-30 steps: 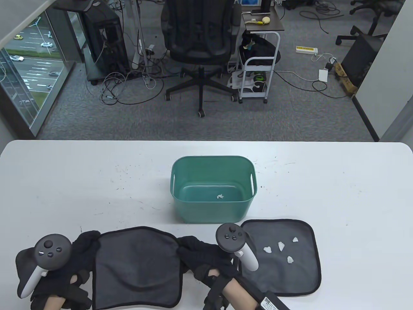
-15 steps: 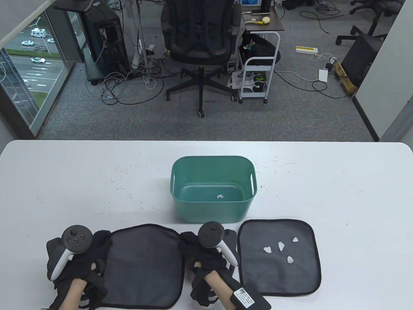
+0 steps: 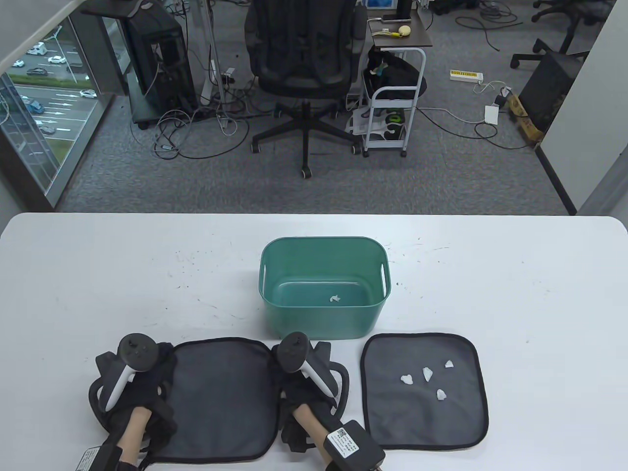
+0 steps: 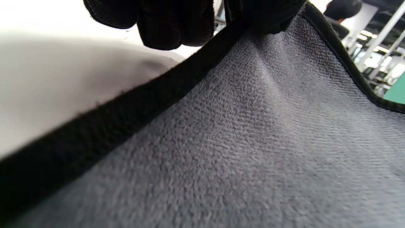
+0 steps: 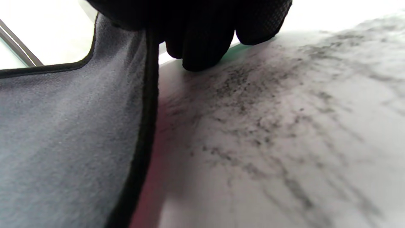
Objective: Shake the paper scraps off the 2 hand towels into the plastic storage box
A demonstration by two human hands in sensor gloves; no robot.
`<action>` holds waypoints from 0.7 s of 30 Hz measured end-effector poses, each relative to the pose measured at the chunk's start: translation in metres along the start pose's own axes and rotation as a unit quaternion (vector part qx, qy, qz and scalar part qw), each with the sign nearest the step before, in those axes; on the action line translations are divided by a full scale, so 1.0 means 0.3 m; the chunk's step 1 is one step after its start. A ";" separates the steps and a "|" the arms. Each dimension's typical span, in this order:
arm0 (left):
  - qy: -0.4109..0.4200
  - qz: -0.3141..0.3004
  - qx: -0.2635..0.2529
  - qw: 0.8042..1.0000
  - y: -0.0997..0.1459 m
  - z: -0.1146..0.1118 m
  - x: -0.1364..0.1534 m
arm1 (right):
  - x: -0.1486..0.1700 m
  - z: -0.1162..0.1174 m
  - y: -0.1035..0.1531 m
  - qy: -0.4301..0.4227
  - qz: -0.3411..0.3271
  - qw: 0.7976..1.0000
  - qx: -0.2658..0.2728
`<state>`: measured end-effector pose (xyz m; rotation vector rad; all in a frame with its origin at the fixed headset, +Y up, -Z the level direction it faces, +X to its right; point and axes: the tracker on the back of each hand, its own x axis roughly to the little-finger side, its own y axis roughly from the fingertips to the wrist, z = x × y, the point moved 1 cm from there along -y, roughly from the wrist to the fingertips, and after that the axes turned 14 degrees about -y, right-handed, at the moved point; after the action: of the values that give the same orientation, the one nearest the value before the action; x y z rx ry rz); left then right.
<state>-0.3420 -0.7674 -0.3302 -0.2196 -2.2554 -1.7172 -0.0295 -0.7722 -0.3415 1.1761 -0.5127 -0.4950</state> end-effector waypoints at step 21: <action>0.044 0.007 -0.001 0.999 0.019 0.040 0.063 | 0.059 -0.037 0.005 -0.087 -0.010 0.995 -0.039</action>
<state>-0.3601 -0.7553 -0.3218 -0.1563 -2.1852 -1.6878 -0.0086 -0.7744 -0.3412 1.0703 -0.6260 -0.6318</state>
